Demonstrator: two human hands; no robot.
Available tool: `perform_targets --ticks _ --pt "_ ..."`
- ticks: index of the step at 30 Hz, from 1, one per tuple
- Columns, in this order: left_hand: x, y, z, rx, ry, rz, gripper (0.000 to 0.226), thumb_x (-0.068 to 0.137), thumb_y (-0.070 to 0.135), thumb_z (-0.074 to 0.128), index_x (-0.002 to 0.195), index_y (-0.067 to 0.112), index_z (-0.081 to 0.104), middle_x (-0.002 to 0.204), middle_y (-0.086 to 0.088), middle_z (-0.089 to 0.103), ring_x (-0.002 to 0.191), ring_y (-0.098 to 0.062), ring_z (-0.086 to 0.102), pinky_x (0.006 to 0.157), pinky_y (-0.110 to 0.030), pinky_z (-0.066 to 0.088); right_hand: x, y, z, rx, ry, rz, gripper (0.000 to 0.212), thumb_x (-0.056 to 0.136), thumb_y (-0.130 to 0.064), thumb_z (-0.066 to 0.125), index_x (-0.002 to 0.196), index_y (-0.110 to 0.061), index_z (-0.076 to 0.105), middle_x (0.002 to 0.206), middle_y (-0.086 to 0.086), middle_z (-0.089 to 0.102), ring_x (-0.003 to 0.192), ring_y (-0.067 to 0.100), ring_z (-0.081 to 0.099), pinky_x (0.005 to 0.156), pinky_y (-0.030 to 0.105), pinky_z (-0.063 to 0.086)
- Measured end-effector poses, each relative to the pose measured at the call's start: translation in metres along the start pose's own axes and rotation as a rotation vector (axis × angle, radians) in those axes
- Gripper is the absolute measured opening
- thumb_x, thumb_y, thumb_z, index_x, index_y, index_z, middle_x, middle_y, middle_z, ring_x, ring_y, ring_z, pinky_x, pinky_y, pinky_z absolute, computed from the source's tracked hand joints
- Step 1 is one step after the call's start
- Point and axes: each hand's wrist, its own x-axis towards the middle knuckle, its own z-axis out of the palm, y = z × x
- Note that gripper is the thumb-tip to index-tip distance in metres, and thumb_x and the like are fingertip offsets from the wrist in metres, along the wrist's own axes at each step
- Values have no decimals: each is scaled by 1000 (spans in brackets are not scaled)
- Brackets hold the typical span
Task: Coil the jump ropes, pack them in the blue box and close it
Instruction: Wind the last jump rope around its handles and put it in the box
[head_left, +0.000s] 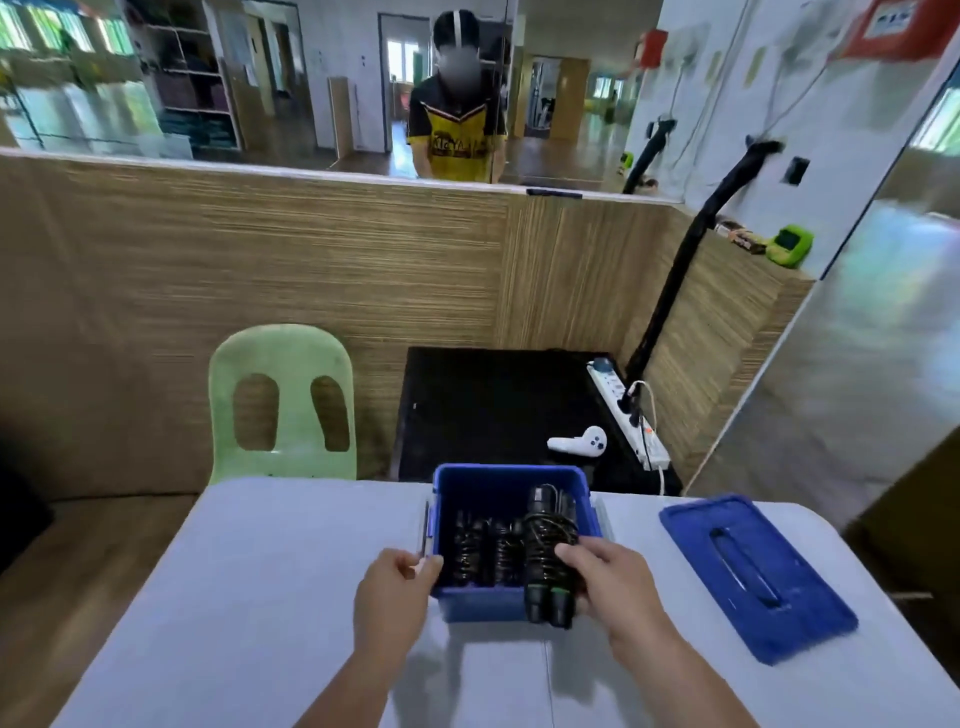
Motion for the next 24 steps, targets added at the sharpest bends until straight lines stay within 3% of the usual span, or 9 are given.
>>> perform_targets --ticks 3,5,8,12,15,17,20,24 --pt "4 -4 9 6 -29 -17 27 90 43 73 84 18 65 79 4 69 74 -11 62 64 -24 44 19 5 5 -48 -16 30 16 75 -31 78 82 -17 80 84 6 80 85 27 77 83 51 62" --pt "6 -9 14 19 -54 -23 31 91 43 73 78 16 64 69 -2 68 68 -18 64 63 -28 49 33 10 9 -61 -37 44 17 73 -34 78 82 -20 81 82 6 80 85 30 77 85 57 61" --pt "4 -15 21 11 -52 -25 30 92 39 70 75 18 57 65 -5 68 64 -24 67 65 -39 56 47 10 15 -37 -52 94 17 79 -29 79 84 -13 79 85 9 80 83 30 78 83 52 63" --pt "-11 -13 24 34 3 32 27 95 34 67 76 21 53 65 -3 68 62 -16 64 58 -25 46 66 13 25 -10 -70 157 20 82 -23 79 95 -8 76 77 7 75 69 24 71 72 41 65" --pt "-19 -16 27 30 35 28 24 95 31 68 77 22 54 65 -2 68 61 -11 65 58 -21 46 75 12 34 -44 -65 170 21 74 -25 80 73 -5 73 61 6 64 58 24 61 68 48 63" --pt "-23 -17 27 33 45 28 22 95 30 68 79 24 54 65 1 68 60 -9 65 58 -18 44 80 14 39 -69 -57 179 22 72 -24 80 64 -9 67 55 6 55 54 22 52 58 40 57" --pt "-30 -20 28 26 47 36 18 96 31 66 83 28 55 67 1 69 62 -9 65 60 -19 46 86 19 45 -123 -75 186 20 71 -27 79 65 -15 63 56 5 50 54 23 48 54 32 45" --pt "-41 -25 28 -3 61 71 15 96 31 66 85 27 57 64 -5 68 58 -9 63 59 -16 46 86 24 51 -257 -68 197 25 80 -23 75 64 -13 59 55 7 50 51 25 48 53 35 42"
